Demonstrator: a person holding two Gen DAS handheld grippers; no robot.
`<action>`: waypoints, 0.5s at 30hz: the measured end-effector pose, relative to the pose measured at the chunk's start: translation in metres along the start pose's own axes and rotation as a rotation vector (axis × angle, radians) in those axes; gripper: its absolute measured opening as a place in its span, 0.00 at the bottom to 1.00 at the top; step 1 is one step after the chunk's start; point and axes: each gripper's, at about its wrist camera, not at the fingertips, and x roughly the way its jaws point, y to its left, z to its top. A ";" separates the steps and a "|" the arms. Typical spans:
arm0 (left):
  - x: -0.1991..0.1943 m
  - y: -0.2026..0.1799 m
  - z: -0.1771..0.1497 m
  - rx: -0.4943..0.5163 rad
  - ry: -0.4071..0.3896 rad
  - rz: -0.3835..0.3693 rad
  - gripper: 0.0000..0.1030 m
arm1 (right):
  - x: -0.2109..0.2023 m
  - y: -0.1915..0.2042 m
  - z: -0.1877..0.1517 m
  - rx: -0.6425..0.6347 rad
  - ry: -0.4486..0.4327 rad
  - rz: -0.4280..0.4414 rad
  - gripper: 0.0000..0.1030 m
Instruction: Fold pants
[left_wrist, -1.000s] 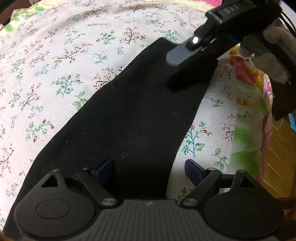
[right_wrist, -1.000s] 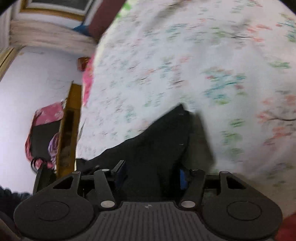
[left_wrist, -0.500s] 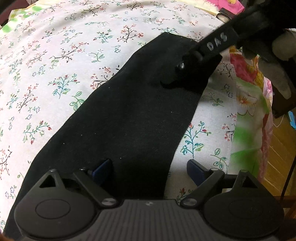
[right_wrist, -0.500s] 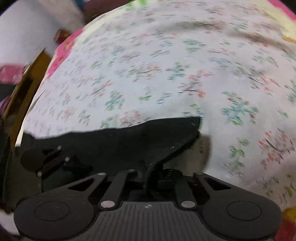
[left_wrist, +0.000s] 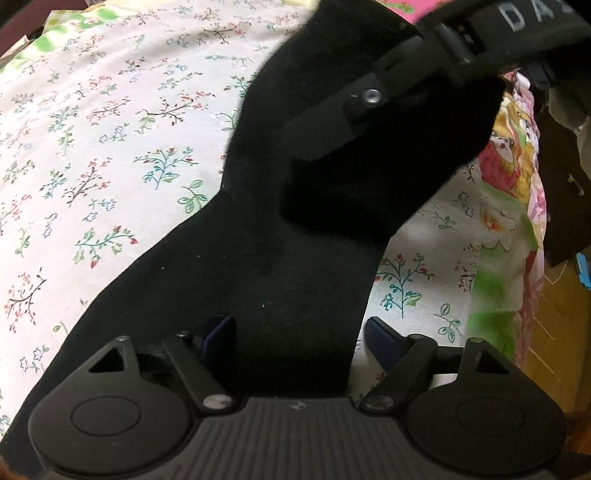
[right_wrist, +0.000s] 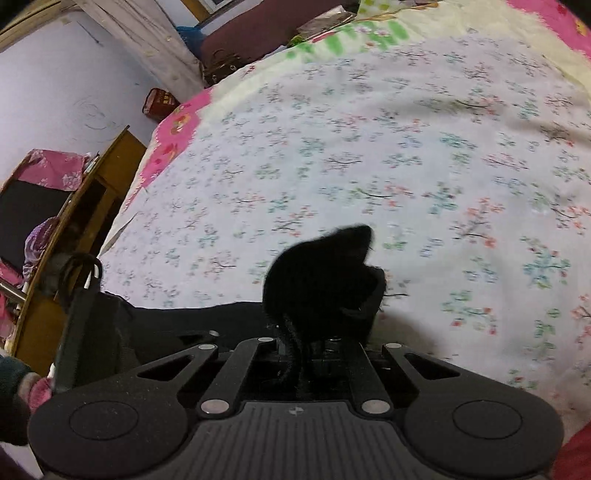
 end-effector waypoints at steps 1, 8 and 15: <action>-0.003 0.001 -0.002 -0.001 -0.010 0.000 0.80 | 0.002 0.005 0.001 0.008 -0.001 0.005 0.00; -0.031 0.028 -0.037 -0.062 -0.069 -0.024 0.72 | 0.018 0.054 0.009 -0.004 0.016 0.043 0.00; -0.074 0.070 -0.086 -0.165 -0.124 0.042 0.69 | 0.053 0.119 0.012 -0.035 0.078 0.118 0.00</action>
